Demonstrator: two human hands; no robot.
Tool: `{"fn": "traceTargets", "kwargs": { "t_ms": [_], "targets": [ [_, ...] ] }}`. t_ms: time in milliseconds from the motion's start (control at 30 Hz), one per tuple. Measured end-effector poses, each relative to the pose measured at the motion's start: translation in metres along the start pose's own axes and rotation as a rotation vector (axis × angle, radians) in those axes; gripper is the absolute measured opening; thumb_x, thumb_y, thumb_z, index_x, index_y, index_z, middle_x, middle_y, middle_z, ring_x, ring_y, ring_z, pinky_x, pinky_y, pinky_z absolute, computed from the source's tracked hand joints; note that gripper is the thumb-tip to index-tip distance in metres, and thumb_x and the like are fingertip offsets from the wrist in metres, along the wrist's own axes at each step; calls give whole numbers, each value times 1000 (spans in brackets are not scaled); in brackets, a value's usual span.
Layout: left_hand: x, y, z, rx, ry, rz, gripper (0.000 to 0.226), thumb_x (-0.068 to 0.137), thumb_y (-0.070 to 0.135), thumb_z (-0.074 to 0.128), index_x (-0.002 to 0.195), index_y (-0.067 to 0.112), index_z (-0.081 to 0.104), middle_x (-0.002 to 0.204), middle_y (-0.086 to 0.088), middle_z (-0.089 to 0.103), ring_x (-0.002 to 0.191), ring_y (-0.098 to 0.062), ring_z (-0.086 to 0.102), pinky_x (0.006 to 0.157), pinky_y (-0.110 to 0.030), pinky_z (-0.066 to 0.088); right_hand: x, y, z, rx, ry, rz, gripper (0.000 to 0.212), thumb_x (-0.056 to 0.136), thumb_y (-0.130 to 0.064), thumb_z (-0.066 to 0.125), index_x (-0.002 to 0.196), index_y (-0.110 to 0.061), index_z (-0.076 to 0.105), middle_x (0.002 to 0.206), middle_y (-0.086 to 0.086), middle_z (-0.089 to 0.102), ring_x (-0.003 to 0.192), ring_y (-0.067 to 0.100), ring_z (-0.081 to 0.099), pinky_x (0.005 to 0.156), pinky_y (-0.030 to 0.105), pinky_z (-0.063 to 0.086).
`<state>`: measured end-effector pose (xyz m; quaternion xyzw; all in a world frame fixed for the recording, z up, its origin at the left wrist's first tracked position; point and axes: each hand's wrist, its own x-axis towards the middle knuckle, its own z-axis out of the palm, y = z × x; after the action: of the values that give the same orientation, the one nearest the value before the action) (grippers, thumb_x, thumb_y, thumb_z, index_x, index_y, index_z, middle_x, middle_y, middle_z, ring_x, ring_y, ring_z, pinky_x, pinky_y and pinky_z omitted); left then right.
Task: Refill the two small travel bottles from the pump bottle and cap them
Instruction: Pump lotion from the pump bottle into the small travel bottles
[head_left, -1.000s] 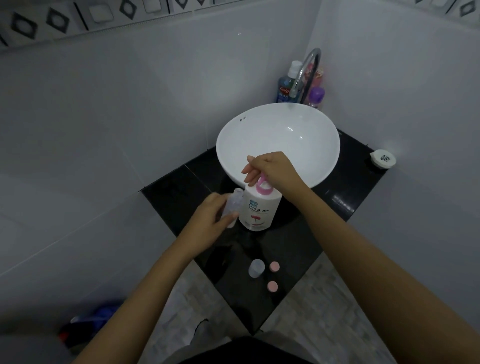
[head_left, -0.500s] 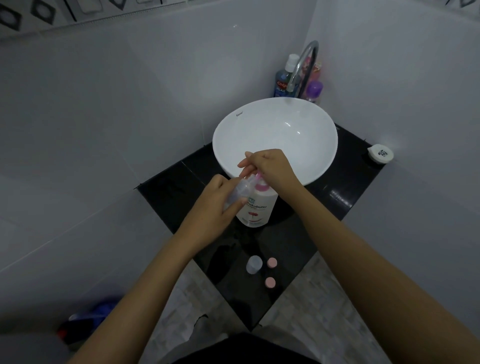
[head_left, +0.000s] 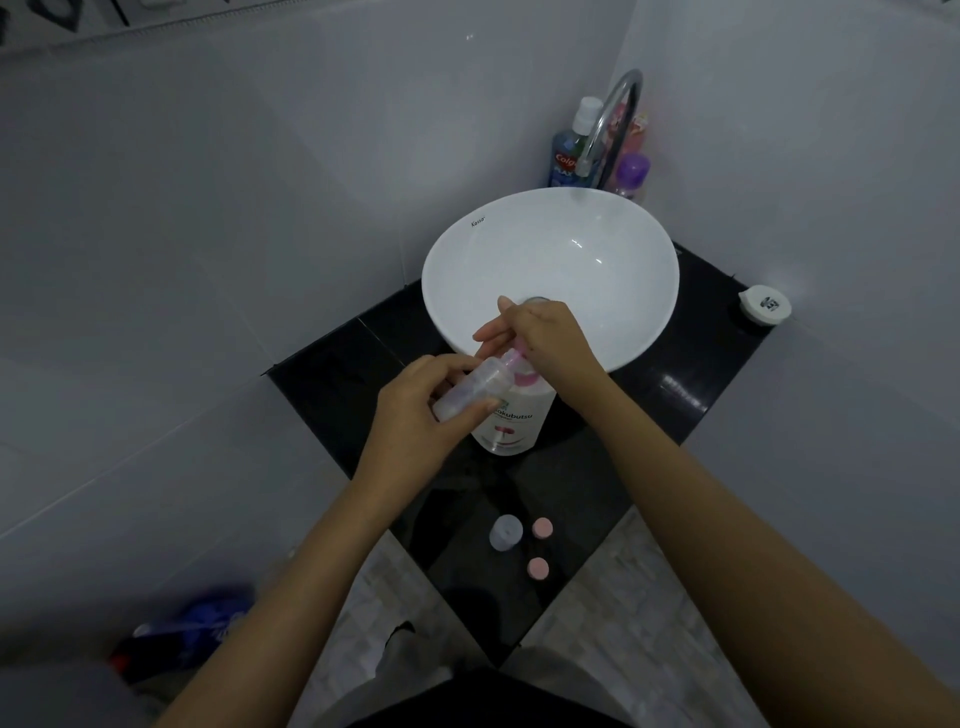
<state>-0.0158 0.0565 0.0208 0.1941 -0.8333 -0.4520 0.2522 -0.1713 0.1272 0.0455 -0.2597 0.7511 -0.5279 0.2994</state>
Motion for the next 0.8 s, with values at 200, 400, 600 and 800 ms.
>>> {"fn": "traceTargets", "kwargs": {
  "t_ms": [200,400,600,800],
  "targets": [
    [1,-8,-2,-39,-11,-18,34,77,35,72,110,27,68,96,9,65,89,-1,60,74,-10,47,2,10,4,-45,17,19,46,100,-29,39,81,-7,74,72,1,71,64,3,61,53,16,48],
    [3,-8,-1,-50,-4,-42,34,77,31,75,110,26,69,93,7,65,87,-4,60,76,-20,51,2,11,7,-35,21,70,43,99,-29,40,79,-13,74,78,-5,72,75,8,61,61,22,45],
    [4,-2,-4,-115,21,-37,36,77,30,75,112,25,68,97,3,65,90,-6,60,76,-14,51,5,-2,-5,53,-84,6,33,95,-30,49,89,-11,75,91,6,76,93,24,69,92,39,51],
    [3,-8,-3,-99,14,-70,38,75,34,74,113,29,67,98,5,63,92,-5,59,78,-20,52,0,10,4,53,13,85,40,97,-33,42,88,-16,77,97,2,74,92,13,64,74,30,52]
  ]
}}
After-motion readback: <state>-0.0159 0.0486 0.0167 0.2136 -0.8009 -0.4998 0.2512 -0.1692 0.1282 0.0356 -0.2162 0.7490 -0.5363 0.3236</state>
